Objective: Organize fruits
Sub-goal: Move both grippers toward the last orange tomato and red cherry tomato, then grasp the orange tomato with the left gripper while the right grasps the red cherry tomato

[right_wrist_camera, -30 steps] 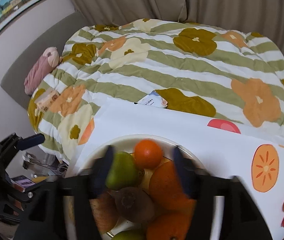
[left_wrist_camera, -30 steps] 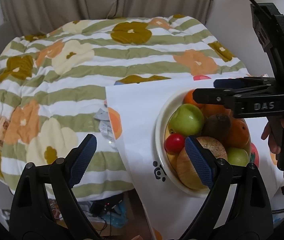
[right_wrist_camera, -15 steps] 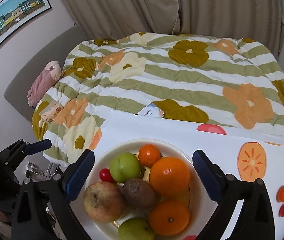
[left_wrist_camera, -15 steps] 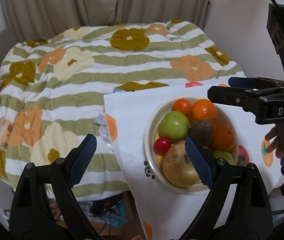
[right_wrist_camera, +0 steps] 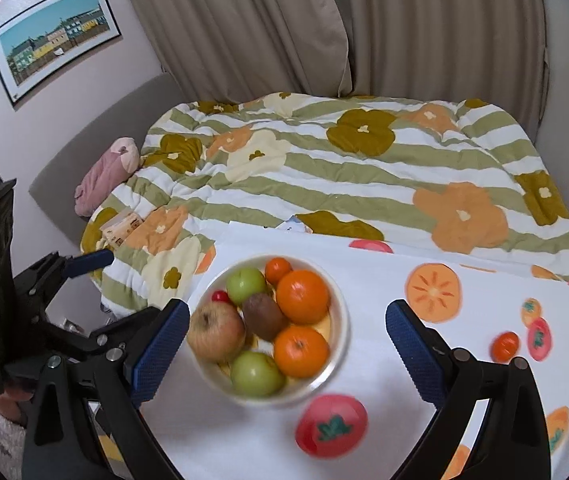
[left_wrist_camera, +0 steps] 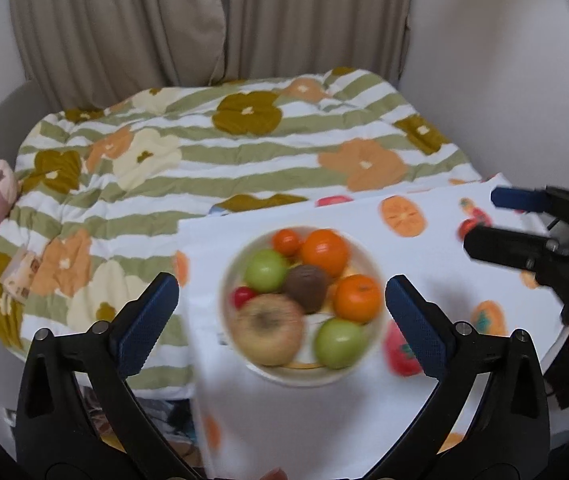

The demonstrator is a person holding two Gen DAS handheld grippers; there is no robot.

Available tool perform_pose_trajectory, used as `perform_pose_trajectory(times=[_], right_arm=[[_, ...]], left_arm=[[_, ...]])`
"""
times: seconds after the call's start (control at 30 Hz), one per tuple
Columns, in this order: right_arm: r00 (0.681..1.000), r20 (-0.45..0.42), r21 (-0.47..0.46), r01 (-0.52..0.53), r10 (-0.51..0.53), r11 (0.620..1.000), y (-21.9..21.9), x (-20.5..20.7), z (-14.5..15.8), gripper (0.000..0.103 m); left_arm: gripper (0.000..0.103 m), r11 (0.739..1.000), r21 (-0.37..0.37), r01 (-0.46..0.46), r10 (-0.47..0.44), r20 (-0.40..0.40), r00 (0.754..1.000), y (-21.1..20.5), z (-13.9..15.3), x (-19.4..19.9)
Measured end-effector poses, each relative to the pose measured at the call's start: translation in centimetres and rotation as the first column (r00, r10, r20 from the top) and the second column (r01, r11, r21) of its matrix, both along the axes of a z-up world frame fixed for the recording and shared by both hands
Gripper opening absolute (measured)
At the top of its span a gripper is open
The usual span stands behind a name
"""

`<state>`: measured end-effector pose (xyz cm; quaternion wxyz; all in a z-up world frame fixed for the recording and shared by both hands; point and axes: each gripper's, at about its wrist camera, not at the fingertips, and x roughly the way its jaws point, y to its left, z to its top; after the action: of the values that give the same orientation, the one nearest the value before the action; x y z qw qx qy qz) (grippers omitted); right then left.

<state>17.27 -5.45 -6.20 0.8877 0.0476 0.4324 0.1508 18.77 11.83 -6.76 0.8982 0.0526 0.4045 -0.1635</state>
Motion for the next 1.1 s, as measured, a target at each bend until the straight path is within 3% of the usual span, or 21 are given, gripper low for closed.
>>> perform_pose_trajectory(times=[0.37, 0.6, 0.77, 1.1], right_arm=[[0.991, 0.027, -0.056, 0.133, -0.132, 0.99, -10.7, -5.2, 1.0, 0.098], [0.976, 0.015, -0.084, 0.22, -0.219, 0.972, -16.6, -6.5, -0.2, 0.098], [0.964, -0.004, -0.094, 0.263, -0.264, 0.96, -19.6, -7.0, -1.9, 0.098], [0.941, -0.058, -0.066, 0.33, -0.334, 0.942, -22.8, -6.3, -6.9, 0.098]], left_arm=[[0.103, 0.998, -0.038, 0.052, -0.051, 0.029, 0.998, -9.0, 1.0, -3.4], [0.103, 0.985, -0.032, 0.168, -0.166, 0.036, 0.985, -15.4, -0.2, -2.7], [0.103, 0.959, -0.013, 0.282, -0.281, 0.03, 0.959, -19.8, -1.9, -0.8], [0.103, 0.879, 0.035, 0.476, -0.474, -0.054, 0.879, -27.8, -7.1, 3.9]])
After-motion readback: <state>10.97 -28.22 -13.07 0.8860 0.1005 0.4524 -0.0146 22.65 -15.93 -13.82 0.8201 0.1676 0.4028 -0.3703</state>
